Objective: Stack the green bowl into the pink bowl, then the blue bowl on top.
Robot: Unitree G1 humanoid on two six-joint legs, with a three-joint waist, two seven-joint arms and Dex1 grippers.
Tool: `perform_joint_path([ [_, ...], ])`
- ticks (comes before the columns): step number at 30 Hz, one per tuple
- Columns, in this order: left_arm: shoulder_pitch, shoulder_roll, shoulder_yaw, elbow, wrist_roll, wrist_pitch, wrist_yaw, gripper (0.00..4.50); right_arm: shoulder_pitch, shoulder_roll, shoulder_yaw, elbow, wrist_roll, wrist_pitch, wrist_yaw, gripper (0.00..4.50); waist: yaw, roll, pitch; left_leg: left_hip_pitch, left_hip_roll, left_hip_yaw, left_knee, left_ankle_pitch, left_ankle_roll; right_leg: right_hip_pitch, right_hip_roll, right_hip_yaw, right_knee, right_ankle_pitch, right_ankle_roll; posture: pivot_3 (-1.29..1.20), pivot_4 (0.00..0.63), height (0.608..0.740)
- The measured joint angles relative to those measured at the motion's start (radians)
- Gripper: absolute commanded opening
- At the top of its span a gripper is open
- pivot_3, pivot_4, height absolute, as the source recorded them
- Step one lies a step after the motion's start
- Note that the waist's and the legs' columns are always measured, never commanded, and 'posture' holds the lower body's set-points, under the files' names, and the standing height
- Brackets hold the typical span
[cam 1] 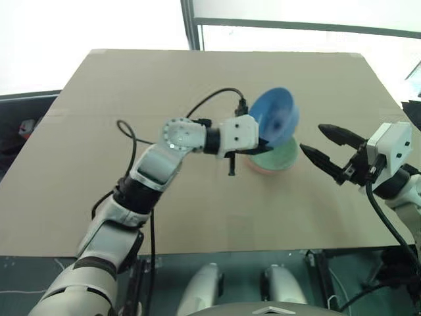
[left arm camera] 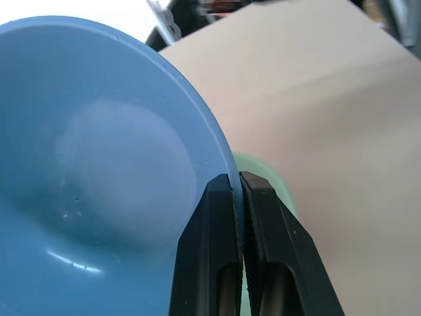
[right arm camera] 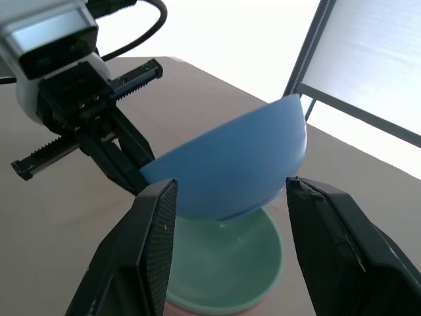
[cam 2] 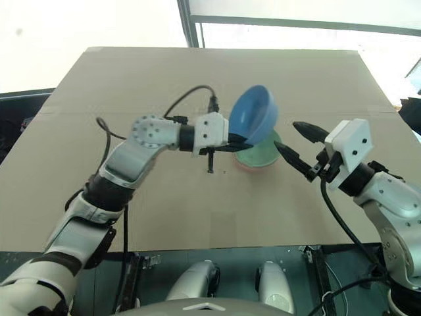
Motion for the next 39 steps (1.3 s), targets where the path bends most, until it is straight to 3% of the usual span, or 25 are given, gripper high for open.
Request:
perform_joint_path([
  [2,-0.036,-0.039,-0.018,0.073,0.026,-0.060,-0.025,0.02,0.109,-0.010,-0.067,-0.045,0.005,-0.001,0.010,2.76,0.009,0.000,0.000,-0.002,0.000,-0.002,0.000,0.000,0.000,0.001,0.000,-0.002,0.001,0.000,0.000,0.00,0.150,0.740],
  [6,-0.088,-0.026,-0.017,0.195,0.073,-0.189,-0.084,0.02,0.362,-0.023,-0.216,-0.106,0.016,0.014,0.050,2.76,0.008,0.000,0.000,-0.001,-0.003,-0.001,0.001,0.000,0.001,0.002,0.000,-0.002,0.001,0.000,0.000,0.00,0.150,0.740],
  [9,-0.115,-0.028,-0.018,0.264,0.109,-0.279,-0.121,0.02,0.469,-0.017,-0.317,-0.148,0.041,0.011,0.071,2.76,0.001,-0.001,0.000,0.000,-0.002,-0.001,0.005,0.000,0.002,0.004,0.000,-0.002,0.000,0.001,0.002,0.00,0.150,0.740],
  [13,-0.142,-0.031,-0.018,0.326,0.142,-0.360,-0.153,0.02,0.506,-0.012,-0.377,-0.157,0.107,0.012,0.071,2.76,-0.002,-0.001,0.000,0.002,0.000,0.001,0.009,0.000,0.002,0.006,0.001,-0.001,0.000,0.002,0.004,0.00,0.150,0.740],
  [16,-0.153,-0.036,-0.018,0.359,0.153,-0.396,-0.178,0.00,0.485,-0.024,-0.402,-0.157,0.195,0.013,0.068,3.62,-0.002,-0.001,0.000,0.004,0.001,0.000,0.010,0.000,0.002,0.009,0.002,-0.001,0.000,0.002,0.005,0.00,0.150,0.740],
  [18,-0.161,-0.037,-0.018,0.371,0.156,-0.412,-0.192,0.00,0.455,-0.035,-0.402,-0.157,0.225,0.013,0.052,4.45,-0.002,-0.001,0.000,0.003,0.001,0.000,0.010,0.000,0.002,0.009,0.002,0.000,0.000,0.003,0.005,0.00,0.150,0.740],
  [24,-0.170,-0.038,-0.018,0.393,0.177,-0.426,-0.215,0.00,0.428,-0.061,-0.393,-0.156,0.240,0.003,0.027,4.45,0.002,-0.002,0.000,0.000,0.000,-0.003,0.010,-0.001,0.003,0.008,0.002,-0.002,0.001,0.003,0.005,0.00,0.150,0.740],
  [25,-0.174,-0.039,-0.018,0.399,0.181,-0.430,-0.216,0.70,0.427,-0.061,-0.387,-0.156,0.237,-0.003,0.024,4.50,0.001,-0.002,0.000,0.000,0.000,-0.003,0.010,-0.001,0.003,0.008,0.001,-0.002,0.000,0.003,0.005,0.00,0.150,0.740],
  [31,-0.184,-0.047,-0.010,0.402,0.172,-0.416,-0.272,2.86,0.414,-0.074,-0.344,-0.152,0.215,-0.010,0.007,4.50,-0.001,-0.002,0.000,0.001,0.000,-0.002,0.012,-0.001,0.004,0.008,0.001,-0.002,0.000,0.003,0.005,0.00,0.150,0.740],
  [33,-0.184,-0.062,0.015,0.395,0.140,-0.382,-0.270,2.86,0.395,-0.082,-0.322,-0.149,0.200,-0.013,0.003,4.50,-0.001,-0.002,0.000,0.001,0.000,-0.002,0.013,-0.001,0.004,0.009,0.002,-0.002,0.000,0.003,0.005,0.00,0.150,0.740],
  [39,-0.152,-0.048,0.223,0.228,-0.055,-0.048,-0.176,2.86,0.375,-0.089,-0.252,-0.135,0.139,-0.025,-0.002,4.50,-0.007,-0.001,0.000,0.001,0.001,-0.002,0.011,-0.001,0.004,0.008,0.002,-0.002,0.001,0.003,0.005,0.00,0.150,0.740],
])
